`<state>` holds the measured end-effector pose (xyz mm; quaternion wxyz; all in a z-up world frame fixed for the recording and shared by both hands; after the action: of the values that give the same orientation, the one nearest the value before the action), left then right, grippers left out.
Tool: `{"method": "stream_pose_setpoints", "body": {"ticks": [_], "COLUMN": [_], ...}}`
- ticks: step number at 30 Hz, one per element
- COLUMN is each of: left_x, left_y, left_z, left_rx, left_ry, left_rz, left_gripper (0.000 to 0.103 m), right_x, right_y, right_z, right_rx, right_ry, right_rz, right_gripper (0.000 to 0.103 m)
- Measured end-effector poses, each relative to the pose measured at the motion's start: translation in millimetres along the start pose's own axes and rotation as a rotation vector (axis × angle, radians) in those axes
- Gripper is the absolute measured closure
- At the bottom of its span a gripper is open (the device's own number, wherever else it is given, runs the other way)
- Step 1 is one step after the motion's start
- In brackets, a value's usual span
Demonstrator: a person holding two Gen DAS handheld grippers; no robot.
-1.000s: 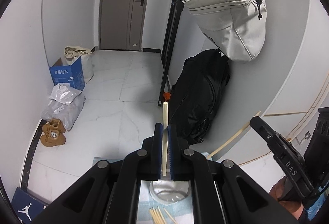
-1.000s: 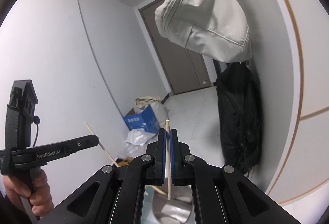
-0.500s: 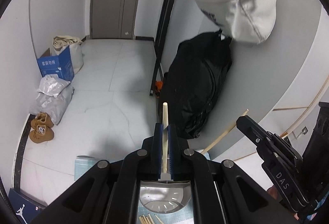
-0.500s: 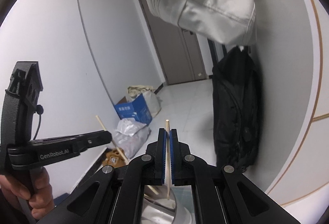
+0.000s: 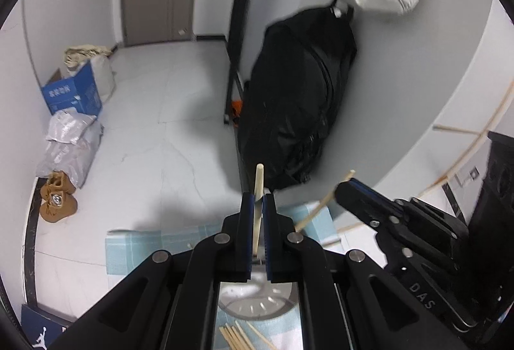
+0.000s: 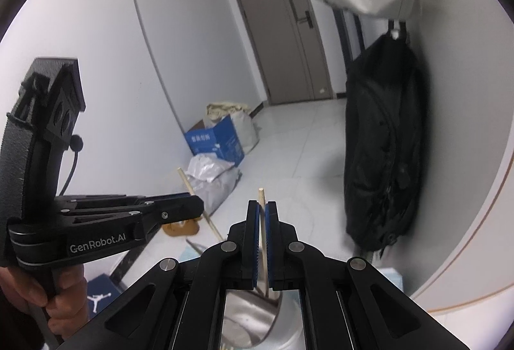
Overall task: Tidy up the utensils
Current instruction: 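Lower both held chopsticks into the white holder and open both grippers, then raise both open grippers up and away from the holder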
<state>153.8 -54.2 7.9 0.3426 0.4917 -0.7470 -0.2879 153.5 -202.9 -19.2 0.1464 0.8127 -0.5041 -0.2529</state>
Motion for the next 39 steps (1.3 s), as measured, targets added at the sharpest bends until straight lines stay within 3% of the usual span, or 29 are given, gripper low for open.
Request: {"method": "stream_pose_setpoints", "body": {"ticks": [2,4,6,8,10,12,18,22,26,30,32,39], "left_x": [1.4,-2.0,-6.6,-14.7,-19.7,-23.1,-20.2,-16.2,-16.7,-15.3,-12.6,-5.4], "left_y": [-4.1,-3.2,-0.3,7.6,17.0,21.7,36.3,48.0,63.0,75.2,80.2,93.0], "left_z": [2.8,3.9,4.0,3.9,5.0,7.0,14.1,18.7,23.1,30.9,34.8,50.3], "left_rx": [-0.04,-0.043,-0.047,-0.027,0.016,0.045,0.082,0.113,0.142,0.161,0.172,0.2], "left_ry": [-0.019,-0.022,-0.001,0.036,0.062,0.075,0.085,0.085,0.092,0.085,0.081,0.081], "left_rz": [0.047,0.017,0.008,0.0,0.001,-0.02,-0.057,-0.074,-0.083,-0.105,-0.114,-0.128], "left_gripper": [0.101,0.101,0.094,0.069,0.06,0.059,0.059,0.044,0.044,0.043,0.038,0.033], "right_x": [0.9,5.5,12.0,18.8,24.8,27.2,23.1,15.4,5.5,-5.4,-10.4,-24.2], "right_y": [-5.4,-8.9,-7.3,-2.9,6.3,16.4,37.1,51.1,64.6,81.1,88.2,106.7], "right_z": [5.6,11.0,13.3,13.3,13.5,14.3,16.7,16.7,16.5,17.1,18.6,29.8], "right_rx": [-0.032,-0.062,-0.066,-0.062,-0.046,-0.026,-0.002,0.026,0.048,0.086,0.101,0.128], "right_ry": [-0.024,-0.054,-0.09,-0.128,-0.163,-0.176,-0.176,-0.176,-0.16,-0.15,-0.144,-0.109], "right_rz": [-0.014,-0.029,-0.033,-0.043,-0.046,-0.045,-0.026,-0.027,-0.032,-0.043,-0.038,-0.045], "right_gripper": [0.097,0.097,0.097,0.093,0.083,0.073,0.058,0.048,0.044,0.032,0.025,0.02]}}
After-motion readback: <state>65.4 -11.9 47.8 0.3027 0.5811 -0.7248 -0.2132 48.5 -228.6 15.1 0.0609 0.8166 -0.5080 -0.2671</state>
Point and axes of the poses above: each gripper's, at about its wrist camera, not at the fingertips, and y roughly against the way its jaws point, x to its right, z to its underside, the point moved 2 cm from there along -y, roughly the way its jaws point, and after that the axes turned 2 degrees about y, right-handed, at the moved point
